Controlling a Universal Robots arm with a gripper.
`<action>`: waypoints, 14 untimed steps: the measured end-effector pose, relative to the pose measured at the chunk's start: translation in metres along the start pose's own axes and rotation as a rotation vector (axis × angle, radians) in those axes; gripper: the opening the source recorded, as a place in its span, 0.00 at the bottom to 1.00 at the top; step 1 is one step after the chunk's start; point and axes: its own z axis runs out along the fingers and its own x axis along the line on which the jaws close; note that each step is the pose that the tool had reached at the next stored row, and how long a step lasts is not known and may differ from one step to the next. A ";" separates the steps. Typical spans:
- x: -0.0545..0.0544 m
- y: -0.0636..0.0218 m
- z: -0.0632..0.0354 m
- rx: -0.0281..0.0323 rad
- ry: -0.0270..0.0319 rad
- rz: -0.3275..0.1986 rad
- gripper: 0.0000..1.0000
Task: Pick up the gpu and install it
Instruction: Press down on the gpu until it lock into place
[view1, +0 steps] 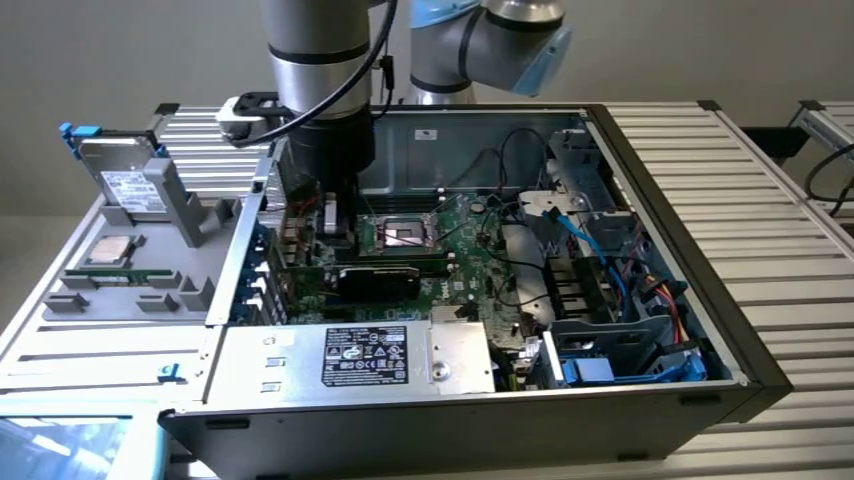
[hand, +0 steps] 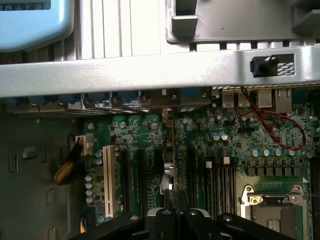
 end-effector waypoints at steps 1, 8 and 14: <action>0.000 -0.0044 0.0000 -0.0004 0.0012 0.000 0.12; -0.001 -0.0162 0.0110 -0.0006 0.0030 0.000 0.12; -0.002 -0.0162 0.0207 -0.0022 0.0049 0.000 0.12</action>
